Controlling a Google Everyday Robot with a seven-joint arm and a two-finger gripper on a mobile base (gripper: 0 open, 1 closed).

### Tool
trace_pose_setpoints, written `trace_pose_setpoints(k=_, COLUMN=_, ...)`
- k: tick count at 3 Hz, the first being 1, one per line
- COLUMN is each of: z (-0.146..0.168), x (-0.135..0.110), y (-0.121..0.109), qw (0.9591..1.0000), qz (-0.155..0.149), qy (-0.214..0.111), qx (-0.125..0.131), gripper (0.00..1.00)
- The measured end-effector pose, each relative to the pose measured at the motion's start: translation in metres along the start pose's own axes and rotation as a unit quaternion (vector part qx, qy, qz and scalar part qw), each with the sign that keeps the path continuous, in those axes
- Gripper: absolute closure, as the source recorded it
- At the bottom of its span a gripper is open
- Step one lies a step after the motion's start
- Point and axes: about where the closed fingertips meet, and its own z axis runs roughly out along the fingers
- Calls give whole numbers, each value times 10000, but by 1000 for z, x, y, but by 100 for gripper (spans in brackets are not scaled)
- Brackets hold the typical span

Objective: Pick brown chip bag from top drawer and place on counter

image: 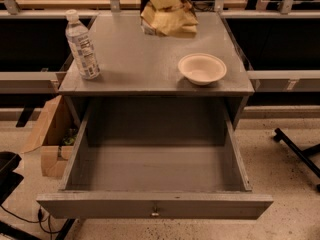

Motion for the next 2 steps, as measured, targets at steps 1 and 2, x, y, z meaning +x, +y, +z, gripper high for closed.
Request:
trace_pose_setpoints(k=1, z=102, x=2, y=-57, qw=9997, qz=198, qy=-137, qx=-21, gripper=100)
trace_pose_setpoints(k=2, z=166, x=16, y=-83, qw=9992, qz=381, qy=-57, qx=-67, gripper=100)
